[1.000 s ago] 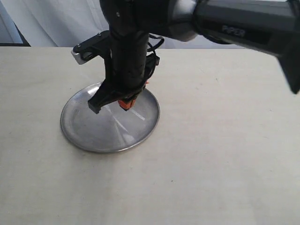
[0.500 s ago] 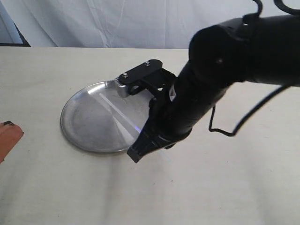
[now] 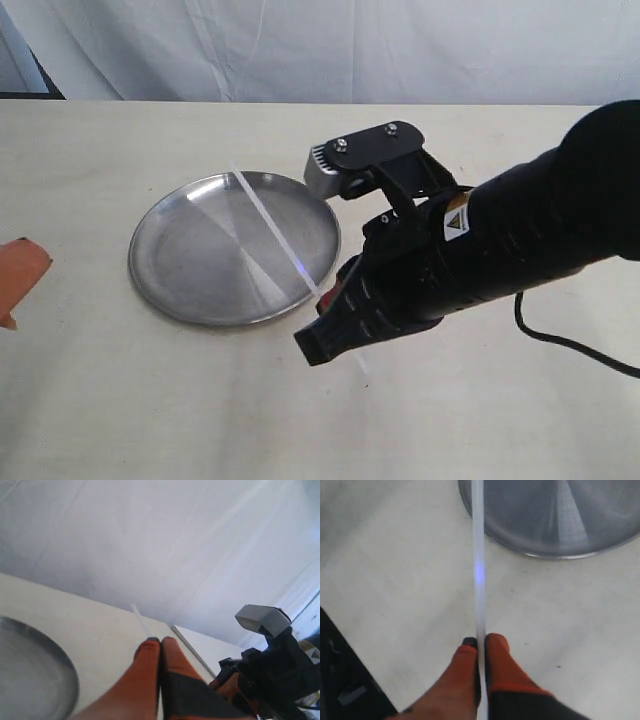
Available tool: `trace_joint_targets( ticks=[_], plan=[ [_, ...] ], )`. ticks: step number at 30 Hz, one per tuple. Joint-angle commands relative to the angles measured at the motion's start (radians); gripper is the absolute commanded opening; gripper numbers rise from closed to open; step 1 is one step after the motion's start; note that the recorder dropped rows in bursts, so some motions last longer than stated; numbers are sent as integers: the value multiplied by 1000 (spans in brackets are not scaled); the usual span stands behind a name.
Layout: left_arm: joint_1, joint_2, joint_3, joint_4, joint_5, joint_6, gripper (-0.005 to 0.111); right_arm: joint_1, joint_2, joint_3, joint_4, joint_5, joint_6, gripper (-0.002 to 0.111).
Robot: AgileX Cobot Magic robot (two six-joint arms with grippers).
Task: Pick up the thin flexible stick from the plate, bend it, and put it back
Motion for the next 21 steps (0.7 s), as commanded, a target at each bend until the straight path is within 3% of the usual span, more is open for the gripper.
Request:
trace_joint_targets(
  ticks=[1,4,6,8,10,17,21],
  plan=[
    [-3,123,2,-47,-199,-114,10,-5,-15,10,144,-30,-108,-1],
    [-3,205,-49,-43,-270,-117,28,-5,-23,10,192,-33,-148,-1],
    [-3,267,-105,-43,-186,-113,48,-5,-64,10,213,-37,-164,-1],
    [-3,309,-135,-47,-114,-113,56,-5,-100,10,213,-38,-171,-1],
    [-3,360,-162,-52,-119,-124,59,-5,-123,10,213,-38,-171,-1],
    [-3,611,-269,41,-404,-168,58,-5,-135,10,395,-7,-333,-1],
    [-3,669,-299,46,-493,-176,58,-5,-135,10,396,-13,-335,-1]
  ],
)
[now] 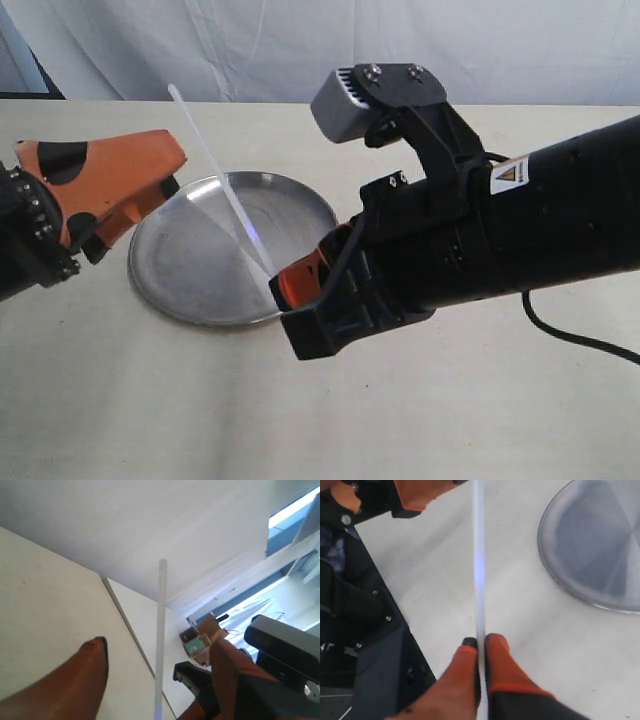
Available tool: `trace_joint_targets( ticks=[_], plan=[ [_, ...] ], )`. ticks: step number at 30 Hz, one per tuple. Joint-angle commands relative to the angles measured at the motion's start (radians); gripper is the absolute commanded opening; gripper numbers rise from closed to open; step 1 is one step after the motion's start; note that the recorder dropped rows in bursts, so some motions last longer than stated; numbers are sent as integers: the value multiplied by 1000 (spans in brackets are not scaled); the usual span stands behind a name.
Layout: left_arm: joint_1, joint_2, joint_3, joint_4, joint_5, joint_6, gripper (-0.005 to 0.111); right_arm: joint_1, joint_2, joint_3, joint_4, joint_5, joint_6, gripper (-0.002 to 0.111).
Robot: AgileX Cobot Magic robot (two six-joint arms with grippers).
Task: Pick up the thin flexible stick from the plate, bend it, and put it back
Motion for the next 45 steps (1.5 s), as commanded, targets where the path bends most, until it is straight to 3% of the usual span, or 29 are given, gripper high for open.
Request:
trace_joint_targets(
  ticks=[1,6,9,16,32,42,45],
  plan=[
    [-3,42,-39,9,-78,-12,58,-5,-2,4,22,-9,-30,-1],
    [-3,43,-63,9,-90,-5,58,-5,19,4,92,-16,-86,-1],
    [-3,43,-72,11,-53,-2,41,-5,39,4,251,26,-234,-1],
    [-3,50,-82,86,-51,90,0,-5,19,2,281,40,-246,-1],
    [-3,54,-82,164,44,184,0,-5,-79,2,313,69,-249,-1],
    [-3,54,-100,111,-26,179,0,-5,-82,2,197,56,-210,-1],
    [-3,54,-129,103,-60,172,0,-5,-82,2,197,31,-210,12]
  ],
)
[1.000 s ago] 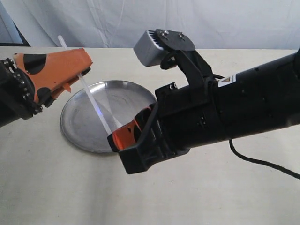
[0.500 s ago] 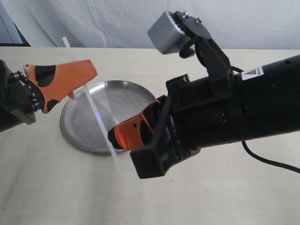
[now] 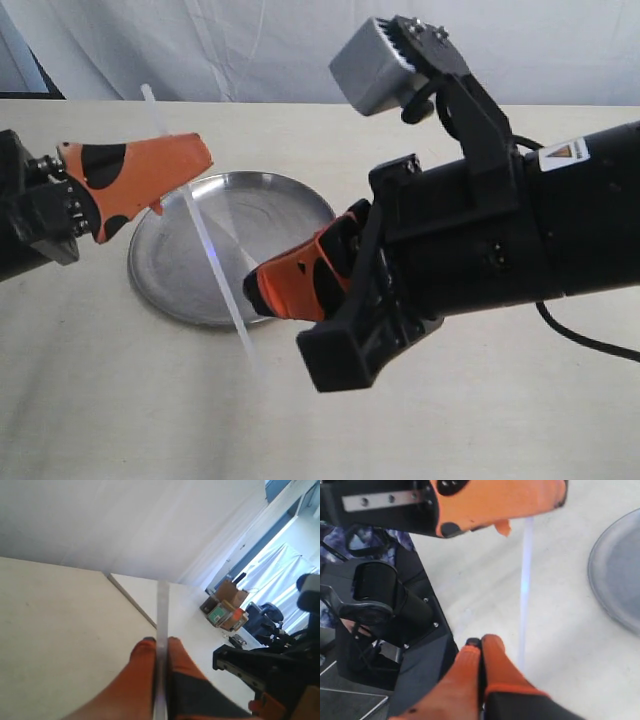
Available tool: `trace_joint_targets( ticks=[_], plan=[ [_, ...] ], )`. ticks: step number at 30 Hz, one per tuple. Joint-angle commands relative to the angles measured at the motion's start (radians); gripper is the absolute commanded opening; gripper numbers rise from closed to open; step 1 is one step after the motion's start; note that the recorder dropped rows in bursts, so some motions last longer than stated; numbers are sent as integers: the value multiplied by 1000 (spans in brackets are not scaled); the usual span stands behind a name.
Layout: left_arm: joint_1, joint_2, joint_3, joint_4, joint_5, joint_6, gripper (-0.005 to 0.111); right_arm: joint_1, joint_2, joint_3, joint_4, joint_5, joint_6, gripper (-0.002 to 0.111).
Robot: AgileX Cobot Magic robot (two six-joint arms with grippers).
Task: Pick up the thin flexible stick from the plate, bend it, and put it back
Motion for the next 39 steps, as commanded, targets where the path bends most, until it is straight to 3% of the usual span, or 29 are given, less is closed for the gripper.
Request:
trace_joint_targets(
  ticks=[1,5,7,12,17,33,39],
  plan=[
    [-3,2,-44,-27,-70,-8,0,-5,-7,-4,-15,-40,6,20],
    [-3,2,-71,-33,-107,-16,0,-5,23,-4,-15,-61,11,60],
    [-3,2,-74,-30,-107,-59,0,-5,54,-4,-15,-72,31,67],
    [-3,2,-74,-33,-124,-107,0,-5,170,-4,-15,-102,29,49],
    [-3,2,-74,-30,-132,-140,0,-5,264,-4,-14,-206,6,-1],
    [-3,2,-74,-55,-149,-140,0,-5,299,-4,-18,-370,-40,0],
    [-3,2,-74,16,-77,-116,0,-5,303,-4,-7,-294,-38,0]
  ],
)
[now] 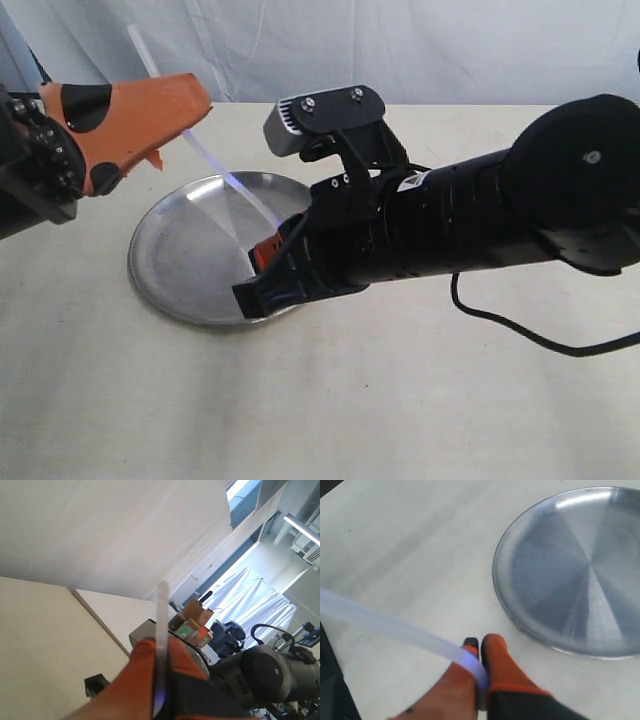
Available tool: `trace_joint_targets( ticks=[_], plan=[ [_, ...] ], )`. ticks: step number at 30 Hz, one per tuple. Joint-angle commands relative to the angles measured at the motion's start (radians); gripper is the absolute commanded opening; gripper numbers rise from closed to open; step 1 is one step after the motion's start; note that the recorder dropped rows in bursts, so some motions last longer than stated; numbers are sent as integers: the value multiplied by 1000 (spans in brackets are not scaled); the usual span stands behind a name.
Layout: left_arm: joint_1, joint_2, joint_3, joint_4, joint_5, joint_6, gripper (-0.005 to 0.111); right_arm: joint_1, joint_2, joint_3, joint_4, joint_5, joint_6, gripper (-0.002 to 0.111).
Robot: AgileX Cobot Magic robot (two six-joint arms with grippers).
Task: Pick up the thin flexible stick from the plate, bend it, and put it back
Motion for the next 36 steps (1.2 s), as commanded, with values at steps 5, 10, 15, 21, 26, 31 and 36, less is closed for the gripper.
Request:
trace_joint_targets(
  ticks=[5,10,15,21,26,31,36],
  plan=[
    [-3,-8,-4,96,92,8,0,-5,-30,2,57,173,6,1],
    [-3,-8,-4,112,136,24,0,-5,-133,2,88,219,6,33],
    [-3,-8,-4,134,158,28,0,-5,-214,2,62,231,6,58],
    [-3,-8,-4,137,60,-44,0,-5,-214,2,58,88,6,58],
    [-3,-8,-4,133,-1,-44,0,-5,-123,2,192,93,-68,35],
    [-3,-8,-4,151,-23,-41,0,-5,-84,2,230,110,-68,8],
    [-3,-8,-4,227,88,-41,0,-5,-160,2,218,152,-68,26]
  ],
)
